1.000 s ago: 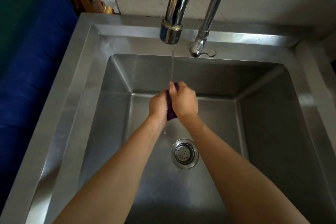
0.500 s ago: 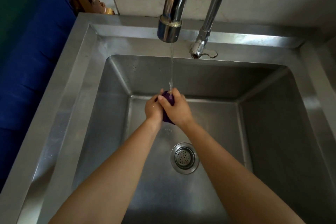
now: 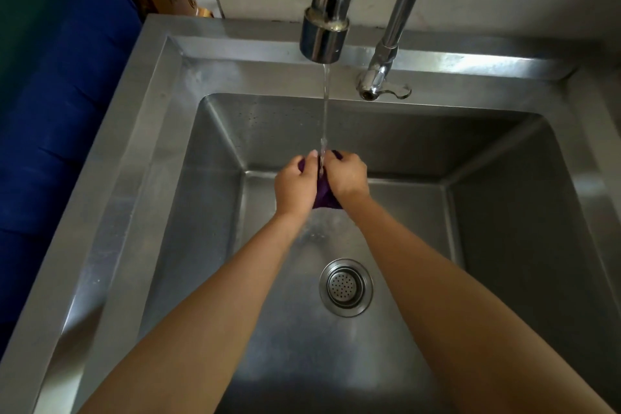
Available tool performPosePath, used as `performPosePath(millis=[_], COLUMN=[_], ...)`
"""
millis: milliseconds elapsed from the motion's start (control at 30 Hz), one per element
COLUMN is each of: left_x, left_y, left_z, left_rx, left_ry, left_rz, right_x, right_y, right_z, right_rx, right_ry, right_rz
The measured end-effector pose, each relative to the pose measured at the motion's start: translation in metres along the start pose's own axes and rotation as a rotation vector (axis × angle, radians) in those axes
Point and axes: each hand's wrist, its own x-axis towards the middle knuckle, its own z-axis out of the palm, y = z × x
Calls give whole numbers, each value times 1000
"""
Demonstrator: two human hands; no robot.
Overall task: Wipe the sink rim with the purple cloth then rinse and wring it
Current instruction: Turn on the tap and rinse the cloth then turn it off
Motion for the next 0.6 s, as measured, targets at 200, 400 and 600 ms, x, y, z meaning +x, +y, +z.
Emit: performPosePath(millis=[200, 400, 600], left_x=[9, 10, 9], left_y=[-7, 5, 24], left_z=[-16, -18, -27], left_rx=[-375, -645, -729], left_ry=[-78, -262, -641], left_rz=[-105, -241, -49], right_x=[0, -9, -14], right_y=[14, 19, 10], right_z=[-21, -46, -43], right_rx=[240, 390, 186], right_ry=[-333, -866, -1006], right_rz=[177, 185, 123])
